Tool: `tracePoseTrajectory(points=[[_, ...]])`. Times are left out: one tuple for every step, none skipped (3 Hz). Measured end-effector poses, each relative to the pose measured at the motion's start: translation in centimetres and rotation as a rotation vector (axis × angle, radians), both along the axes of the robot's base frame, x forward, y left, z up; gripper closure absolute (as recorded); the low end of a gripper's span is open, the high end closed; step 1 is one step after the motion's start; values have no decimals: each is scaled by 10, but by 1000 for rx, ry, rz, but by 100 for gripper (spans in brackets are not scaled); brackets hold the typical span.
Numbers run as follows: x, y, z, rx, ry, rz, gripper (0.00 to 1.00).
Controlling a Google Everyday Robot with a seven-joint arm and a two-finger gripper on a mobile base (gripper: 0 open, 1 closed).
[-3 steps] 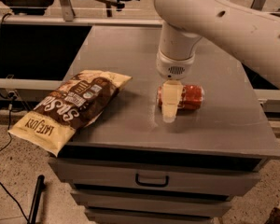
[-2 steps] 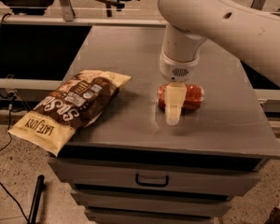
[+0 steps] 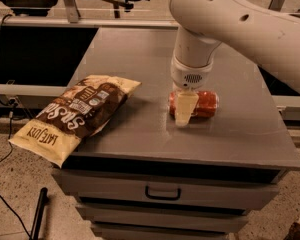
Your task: Place coke can upright
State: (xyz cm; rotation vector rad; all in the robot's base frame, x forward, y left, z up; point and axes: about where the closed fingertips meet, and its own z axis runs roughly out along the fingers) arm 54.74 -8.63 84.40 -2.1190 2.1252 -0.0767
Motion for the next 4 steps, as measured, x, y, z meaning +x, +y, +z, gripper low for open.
tracePoseTrajectory(points=[[0,0,0,0,-2,1,56],[0,1,-1,1,-1,2,87],[-5,-6,3,14,41,10,100],[3,-26,23,89,35,-11,100]])
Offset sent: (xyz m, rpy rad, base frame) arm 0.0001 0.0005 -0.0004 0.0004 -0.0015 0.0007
